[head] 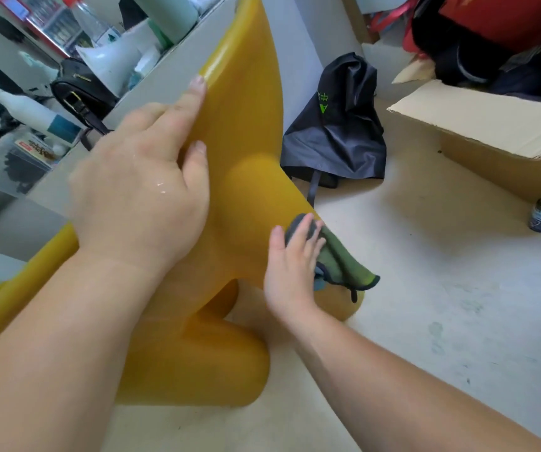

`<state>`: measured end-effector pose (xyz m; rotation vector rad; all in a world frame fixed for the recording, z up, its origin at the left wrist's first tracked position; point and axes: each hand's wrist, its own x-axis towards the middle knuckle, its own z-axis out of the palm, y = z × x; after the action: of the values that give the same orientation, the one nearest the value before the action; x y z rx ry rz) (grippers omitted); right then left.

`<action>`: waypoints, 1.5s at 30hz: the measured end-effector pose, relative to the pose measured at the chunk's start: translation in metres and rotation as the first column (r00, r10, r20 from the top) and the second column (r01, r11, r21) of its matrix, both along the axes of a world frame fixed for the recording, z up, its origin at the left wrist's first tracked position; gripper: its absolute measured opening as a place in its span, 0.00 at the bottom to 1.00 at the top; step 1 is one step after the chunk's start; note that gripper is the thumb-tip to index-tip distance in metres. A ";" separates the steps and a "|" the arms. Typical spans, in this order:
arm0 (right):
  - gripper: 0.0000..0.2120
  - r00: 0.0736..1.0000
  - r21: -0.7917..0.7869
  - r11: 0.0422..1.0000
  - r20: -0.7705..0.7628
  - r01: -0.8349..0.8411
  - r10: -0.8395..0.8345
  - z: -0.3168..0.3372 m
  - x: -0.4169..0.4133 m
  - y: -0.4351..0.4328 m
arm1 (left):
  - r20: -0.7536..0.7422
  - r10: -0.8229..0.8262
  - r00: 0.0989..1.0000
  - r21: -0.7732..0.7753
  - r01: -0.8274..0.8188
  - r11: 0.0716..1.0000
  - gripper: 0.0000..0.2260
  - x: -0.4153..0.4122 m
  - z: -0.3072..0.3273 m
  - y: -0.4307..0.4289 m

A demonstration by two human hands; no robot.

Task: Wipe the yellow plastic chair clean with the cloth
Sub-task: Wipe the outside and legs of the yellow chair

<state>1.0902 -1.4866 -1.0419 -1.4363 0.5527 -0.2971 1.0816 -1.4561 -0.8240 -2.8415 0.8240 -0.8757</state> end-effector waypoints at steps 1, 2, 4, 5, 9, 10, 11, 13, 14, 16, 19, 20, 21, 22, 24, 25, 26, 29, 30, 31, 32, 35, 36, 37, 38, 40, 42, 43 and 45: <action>0.40 0.997 -0.046 0.999 0.069 -0.025 0.028 0.015 -0.009 0.012 | -0.016 -0.008 1.000 0.005 0.008 1.000 0.23 0.000 0.001 0.001; 0.39 0.992 -0.087 0.995 0.115 -0.041 0.051 0.026 -0.014 0.019 | -0.029 -0.029 0.999 0.007 0.029 1.000 0.23 0.000 0.002 0.002; 0.38 0.984 -0.176 0.984 0.173 -0.012 0.043 0.037 -0.013 0.021 | -0.075 -0.077 0.994 -0.005 0.077 0.997 0.23 -0.004 0.007 0.009; 0.37 0.979 -0.230 0.973 0.205 0.029 0.019 0.033 -0.011 0.017 | -0.099 -0.095 0.991 -0.024 0.093 0.995 0.23 -0.008 0.010 0.015; 0.34 0.990 -0.208 0.970 0.097 0.123 -0.105 -0.028 0.003 0.006 | -0.099 -0.119 0.988 0.004 0.120 0.993 0.21 -0.024 0.021 0.056; 0.34 0.992 -0.106 0.987 -0.010 0.124 -0.126 -0.042 0.003 0.007 | -0.104 -0.136 0.985 0.006 0.138 0.990 0.21 -0.026 0.024 0.068; 0.35 0.988 -0.005 0.993 -0.101 0.118 -0.118 -0.054 0.001 0.011 | -0.128 -0.139 0.982 -0.005 0.140 0.990 0.21 -0.024 0.027 0.082; 0.38 0.984 0.054 0.994 -0.154 0.100 -0.091 -0.062 -0.005 0.025 | -0.175 -0.140 0.974 0.025 0.147 0.989 0.22 -0.018 0.028 0.112; 0.41 0.989 0.018 0.996 -0.117 0.091 -0.088 -0.057 -0.009 0.037 | -0.204 -0.136 0.970 0.033 0.145 0.989 0.22 -0.017 0.028 0.126; 0.46 0.997 -0.084 0.994 0.009 0.072 -0.071 -0.032 -0.014 0.062 | -0.256 -0.163 0.953 0.042 0.179 0.983 0.23 -0.015 0.031 0.145; 0.44 0.978 -0.239 0.964 0.194 0.118 -0.072 0.017 -0.012 0.086 | -0.385 -0.167 0.908 -0.026 0.170 0.985 0.34 -0.012 0.033 0.157; 0.42 0.967 -0.252 0.954 0.235 0.161 -0.101 0.028 -0.008 0.085 | -0.391 -0.164 0.906 -0.011 0.174 0.985 0.24 -0.012 0.037 0.158; 0.40 0.957 -0.264 0.943 0.258 0.204 -0.134 0.030 -0.004 0.081 | -0.401 -0.168 0.901 0.005 0.186 0.983 0.22 -0.003 0.037 0.161; 0.39 0.947 -0.281 0.927 0.272 0.248 -0.171 0.027 -0.001 0.074 | -0.380 -0.170 0.909 0.055 0.205 0.977 0.22 -0.005 0.043 0.159; 0.39 0.949 -0.245 0.926 0.205 0.287 -0.239 0.002 0.004 0.058 | -0.392 -0.140 0.909 0.178 0.224 0.958 0.23 -0.002 0.049 0.160; 0.41 0.956 -0.134 0.950 0.120 0.284 -0.269 -0.012 0.005 0.051 | -0.386 -0.134 0.913 0.215 0.230 0.949 0.24 0.000 0.052 0.161; 0.41 0.961 0.008 0.962 0.027 0.274 -0.274 -0.020 0.004 0.047 | -0.363 -0.125 0.923 0.237 0.222 0.946 0.24 -0.002 0.057 0.157; 0.38 0.975 0.167 0.961 -0.040 0.221 -0.217 -0.013 -0.006 0.055 | -0.413 -0.132 0.901 0.188 0.226 0.956 0.22 -0.001 0.059 0.159; 0.39 0.976 0.188 0.960 0.019 0.208 -0.215 0.001 -0.011 0.063 | -0.419 -0.131 0.899 0.176 0.222 0.959 0.22 0.001 0.059 0.162; 0.42 0.974 0.212 0.959 0.093 0.185 -0.209 0.016 -0.016 0.071 | -0.436 -0.149 0.888 0.156 0.237 0.959 0.22 0.002 0.059 0.167; 0.43 0.968 0.204 0.967 0.168 0.154 -0.189 0.033 -0.022 0.079 | -0.447 -0.163 0.880 0.138 0.248 0.959 0.22 0.002 0.059 0.171; 0.49 0.940 0.159 0.985 0.322 0.063 -0.112 0.071 -0.032 0.091 | -0.521 -0.198 0.830 0.072 0.274 0.959 0.22 0.005 0.060 0.184; 0.52 0.935 0.169 0.985 0.341 0.044 -0.100 0.077 -0.034 0.091 | -0.527 -0.214 0.822 0.064 0.290 0.955 0.22 0.007 0.061 0.189; 0.54 0.933 0.171 0.985 0.351 0.022 -0.082 0.081 -0.036 0.092 | -0.542 -0.237 0.806 0.049 0.312 0.949 0.21 0.006 0.061 0.191; 0.55 0.932 0.158 0.987 0.358 0.005 -0.062 0.086 -0.039 0.094 | -0.557 -0.263 0.788 0.020 0.329 0.944 0.19 0.006 0.061 0.193; 0.56 0.932 0.152 0.987 0.363 -0.060 0.000 0.091 -0.048 0.103 | -0.608 -0.325 0.724 -0.053 0.371 0.927 0.22 0.006 0.058 0.194; 0.57 0.942 0.158 0.982 0.332 -0.104 0.046 0.094 -0.058 0.119 | -0.629 -0.381 0.678 -0.106 0.410 0.906 0.25 0.011 0.054 0.194; 0.55 0.944 0.155 0.982 0.325 -0.111 0.055 0.097 -0.063 0.127 | -0.632 -0.405 0.660 -0.125 0.429 0.894 0.25 0.015 0.051 0.194; 0.49 0.947 0.177 0.979 0.319 -0.104 0.042 0.108 -0.074 0.135 | -0.640 -0.452 0.621 -0.156 0.471 0.868 0.22 0.021 0.048 0.197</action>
<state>1.0164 -1.3511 -0.9336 -1.1897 0.2590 -0.3938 1.1023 -1.2595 -0.7758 -2.9482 1.6796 0.2225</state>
